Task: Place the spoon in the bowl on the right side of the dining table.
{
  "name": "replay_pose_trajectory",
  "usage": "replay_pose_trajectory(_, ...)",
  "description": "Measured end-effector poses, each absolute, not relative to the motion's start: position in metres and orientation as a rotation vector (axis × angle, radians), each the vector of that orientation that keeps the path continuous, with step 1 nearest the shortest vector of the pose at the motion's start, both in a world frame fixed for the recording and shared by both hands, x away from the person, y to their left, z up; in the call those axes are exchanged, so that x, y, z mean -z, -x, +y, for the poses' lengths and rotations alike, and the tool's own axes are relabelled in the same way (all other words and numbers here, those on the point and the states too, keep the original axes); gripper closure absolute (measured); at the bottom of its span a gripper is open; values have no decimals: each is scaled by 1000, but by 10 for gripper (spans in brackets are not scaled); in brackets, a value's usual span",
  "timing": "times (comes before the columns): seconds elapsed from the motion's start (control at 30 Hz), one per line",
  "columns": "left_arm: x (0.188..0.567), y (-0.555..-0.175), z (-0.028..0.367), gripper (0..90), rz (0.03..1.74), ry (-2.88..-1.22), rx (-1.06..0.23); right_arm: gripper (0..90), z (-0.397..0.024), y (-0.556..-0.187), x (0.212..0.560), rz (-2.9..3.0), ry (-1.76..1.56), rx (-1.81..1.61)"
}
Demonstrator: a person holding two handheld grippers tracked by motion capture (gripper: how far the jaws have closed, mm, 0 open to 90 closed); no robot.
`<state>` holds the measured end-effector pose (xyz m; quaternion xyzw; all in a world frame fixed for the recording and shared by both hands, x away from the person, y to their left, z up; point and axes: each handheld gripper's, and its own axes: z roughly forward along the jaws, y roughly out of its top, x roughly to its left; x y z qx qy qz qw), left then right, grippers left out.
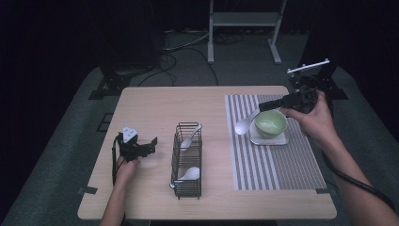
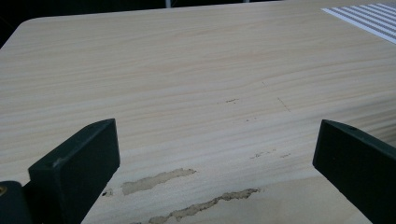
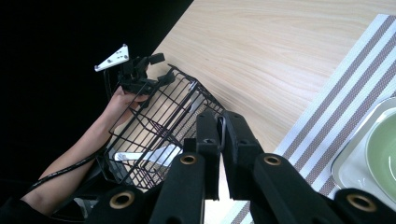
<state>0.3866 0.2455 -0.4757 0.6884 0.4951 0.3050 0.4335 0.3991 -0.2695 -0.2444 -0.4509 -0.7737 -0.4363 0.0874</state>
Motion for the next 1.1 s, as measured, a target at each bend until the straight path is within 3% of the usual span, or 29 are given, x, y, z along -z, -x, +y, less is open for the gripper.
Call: replay_pose_trajectory(1.1,476,-387,245,0,1234,-1720,-760,853,-300,-411,256,-2231,1460,1310)
